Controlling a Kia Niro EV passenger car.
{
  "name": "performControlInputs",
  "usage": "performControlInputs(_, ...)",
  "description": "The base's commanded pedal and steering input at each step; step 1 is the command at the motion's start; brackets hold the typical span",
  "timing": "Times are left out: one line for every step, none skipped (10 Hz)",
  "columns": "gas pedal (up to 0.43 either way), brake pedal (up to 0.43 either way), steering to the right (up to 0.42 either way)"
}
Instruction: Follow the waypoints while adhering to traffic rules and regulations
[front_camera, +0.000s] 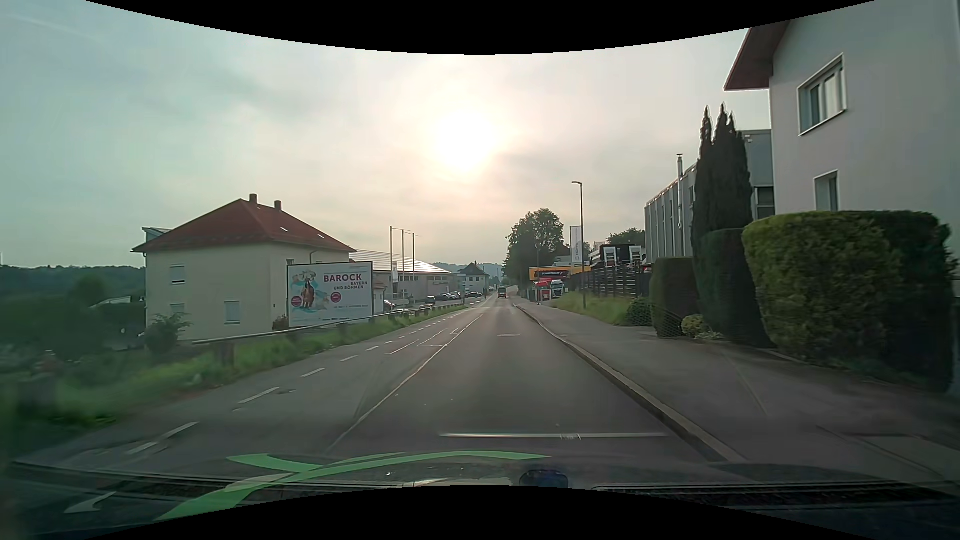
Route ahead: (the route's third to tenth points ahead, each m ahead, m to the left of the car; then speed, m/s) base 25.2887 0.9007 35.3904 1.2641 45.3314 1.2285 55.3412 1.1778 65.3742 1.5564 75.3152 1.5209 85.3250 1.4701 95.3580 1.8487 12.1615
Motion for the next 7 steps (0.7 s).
performControlInputs(0.118,0.000,-0.004)
performControlInputs(0.118,0.000,-0.004)
performControlInputs(0.118,0.000,-0.004)
performControlInputs(0.118,0.000,-0.004)
performControlInputs(0.118,0.000,-0.004)
performControlInputs(0.118,0.000,-0.004)
performControlInputs(0.118,0.000,-0.004)
